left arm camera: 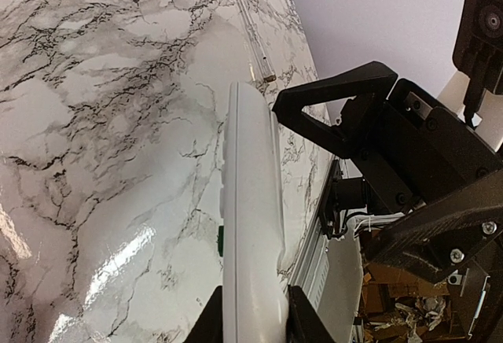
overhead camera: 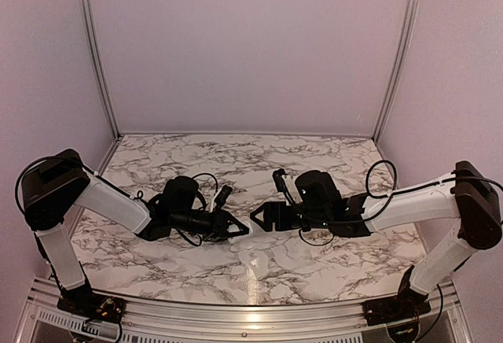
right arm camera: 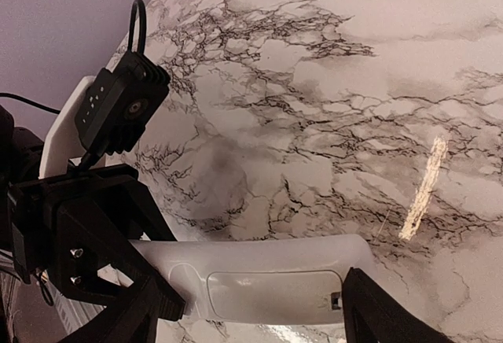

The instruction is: Unload the batteries from the remote control

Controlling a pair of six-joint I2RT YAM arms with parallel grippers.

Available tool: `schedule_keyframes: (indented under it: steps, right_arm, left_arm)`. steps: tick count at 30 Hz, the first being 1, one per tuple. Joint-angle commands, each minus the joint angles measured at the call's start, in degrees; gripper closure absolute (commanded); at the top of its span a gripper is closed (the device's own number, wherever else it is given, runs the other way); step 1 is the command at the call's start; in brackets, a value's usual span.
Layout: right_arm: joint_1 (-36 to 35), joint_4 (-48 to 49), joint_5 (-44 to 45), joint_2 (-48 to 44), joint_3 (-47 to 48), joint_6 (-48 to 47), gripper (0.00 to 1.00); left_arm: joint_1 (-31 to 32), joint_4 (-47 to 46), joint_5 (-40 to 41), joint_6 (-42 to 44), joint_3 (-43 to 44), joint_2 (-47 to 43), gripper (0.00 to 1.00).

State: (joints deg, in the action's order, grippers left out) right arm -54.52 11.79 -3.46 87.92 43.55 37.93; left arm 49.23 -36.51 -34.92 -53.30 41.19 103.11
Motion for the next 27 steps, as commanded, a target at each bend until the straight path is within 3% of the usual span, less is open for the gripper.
schedule_keyframes:
  steps: [1, 21, 27]
  right_arm:
    - [-0.7, 2.3, -2.8, -0.4, -0.1, 0.9, 0.22]
    - [-0.7, 3.1, -4.8, -1.6, -0.1, 1.4, 0.23]
    - [-0.7, 2.3, -3.9, -1.7, -0.3, 1.5, 0.30]
  left_arm:
    - [0.1, -1.1, 0.6, 1.2, 0.8, -1.7, 1.00]
    - [0.1, -1.4, 0.7, 1.2, 0.8, -1.4, 1.00]
    - [0.1, -1.6, 0.8, 0.9, 0.7, -1.5, 1.00]
